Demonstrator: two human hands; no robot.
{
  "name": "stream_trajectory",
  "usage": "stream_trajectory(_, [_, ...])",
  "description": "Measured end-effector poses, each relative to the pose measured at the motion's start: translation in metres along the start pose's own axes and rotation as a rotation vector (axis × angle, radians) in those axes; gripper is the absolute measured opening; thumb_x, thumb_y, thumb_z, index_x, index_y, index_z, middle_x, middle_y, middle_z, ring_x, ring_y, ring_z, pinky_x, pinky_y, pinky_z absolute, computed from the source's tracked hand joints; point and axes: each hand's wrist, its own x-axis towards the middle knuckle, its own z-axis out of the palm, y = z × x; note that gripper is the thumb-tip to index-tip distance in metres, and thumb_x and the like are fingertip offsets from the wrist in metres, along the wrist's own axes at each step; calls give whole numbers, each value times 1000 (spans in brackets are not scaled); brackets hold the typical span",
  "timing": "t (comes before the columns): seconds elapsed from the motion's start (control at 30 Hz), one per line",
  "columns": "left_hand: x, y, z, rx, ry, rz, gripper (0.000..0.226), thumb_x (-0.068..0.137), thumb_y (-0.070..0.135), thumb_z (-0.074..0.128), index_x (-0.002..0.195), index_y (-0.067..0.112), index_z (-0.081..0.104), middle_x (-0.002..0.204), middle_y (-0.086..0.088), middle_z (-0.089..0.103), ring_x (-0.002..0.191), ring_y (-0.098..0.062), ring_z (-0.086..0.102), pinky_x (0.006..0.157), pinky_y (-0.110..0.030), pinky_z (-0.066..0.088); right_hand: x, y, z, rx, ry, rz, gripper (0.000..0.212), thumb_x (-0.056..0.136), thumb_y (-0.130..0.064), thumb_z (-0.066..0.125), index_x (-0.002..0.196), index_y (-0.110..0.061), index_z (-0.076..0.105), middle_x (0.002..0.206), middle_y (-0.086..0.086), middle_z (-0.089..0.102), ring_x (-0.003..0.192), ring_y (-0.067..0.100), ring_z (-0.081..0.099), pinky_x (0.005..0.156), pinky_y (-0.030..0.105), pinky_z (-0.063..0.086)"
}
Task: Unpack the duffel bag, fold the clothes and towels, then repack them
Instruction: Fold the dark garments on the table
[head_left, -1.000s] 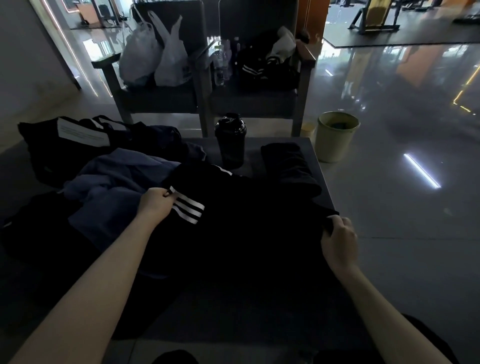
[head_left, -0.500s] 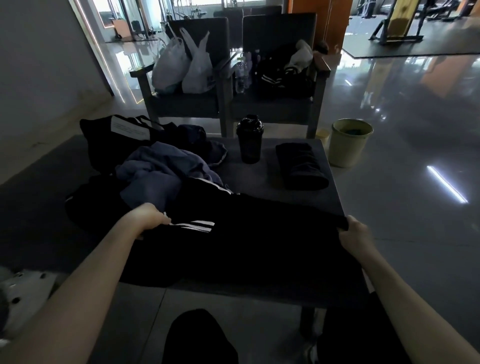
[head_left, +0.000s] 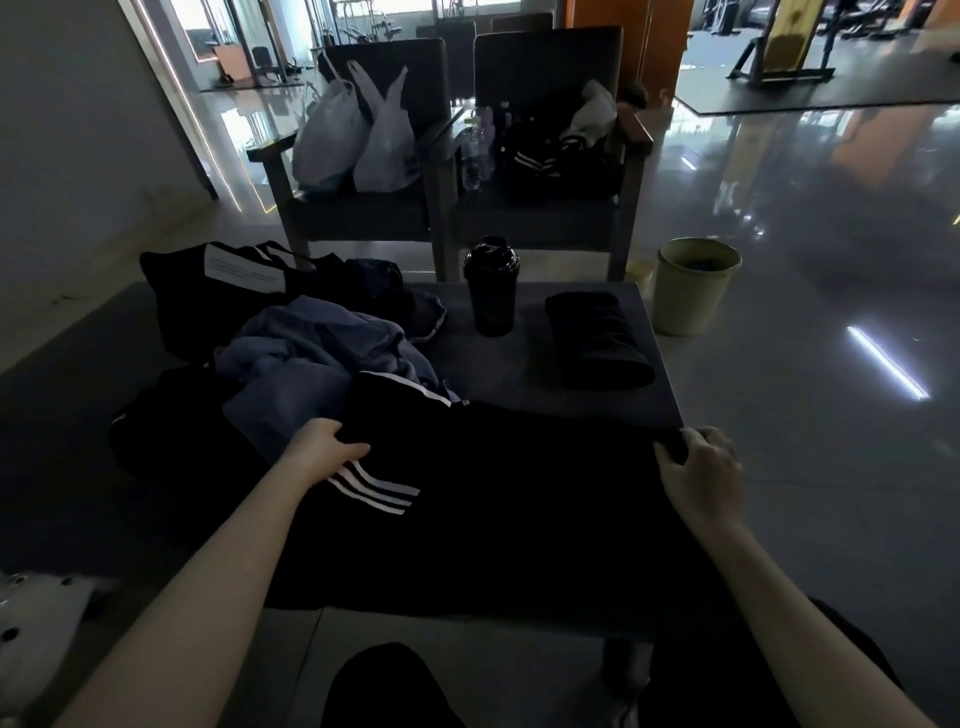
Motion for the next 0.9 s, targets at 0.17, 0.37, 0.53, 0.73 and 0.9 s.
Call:
stream_trajectory(0.17, [20,10,-13,-398,305,156,17,88,18,67,99,5,64,98,-18,67,90,-34,64,81,-48,55,4,-5,-7,81,41,31,23,94,-23,53,104,-4,59,89,27,65,84,43,61,72,42,44])
stream_trajectory(0.37, [44,29,-14,-331,370,155,19,90,25,63,93,6,63,93,-15,67,90,-32,63,83,-44,51,7,4,7,35,-89,176,27,97,-29,47,108,-6,55,98,30,64,91,45,60,74,43,45])
stream_trajectory(0.53, [63,43,-8,-177,369,104,23,92,24,59,92,1,59,89,-14,60,89,-29,58,78,-36,46,11,2,10,-23,-126,183,31,97,-30,46,112,-5,55,100,29,64,93,44,61,75,42,45])
stream_trajectory(0.73, [78,42,-7,-88,197,24,23,94,26,57,100,4,62,100,-18,65,95,-34,60,86,-40,48,12,-1,15,-143,-148,187,33,97,-33,43,111,-4,48,102,25,63,95,41,61,77,42,45])
stream_trajectory(0.9, [78,34,-9,-284,62,-15,24,94,20,58,111,4,60,104,-16,66,97,-32,62,89,-41,49,12,3,23,-266,-124,201,46,94,-39,48,115,1,49,118,21,52,109,38,52,89,44,41])
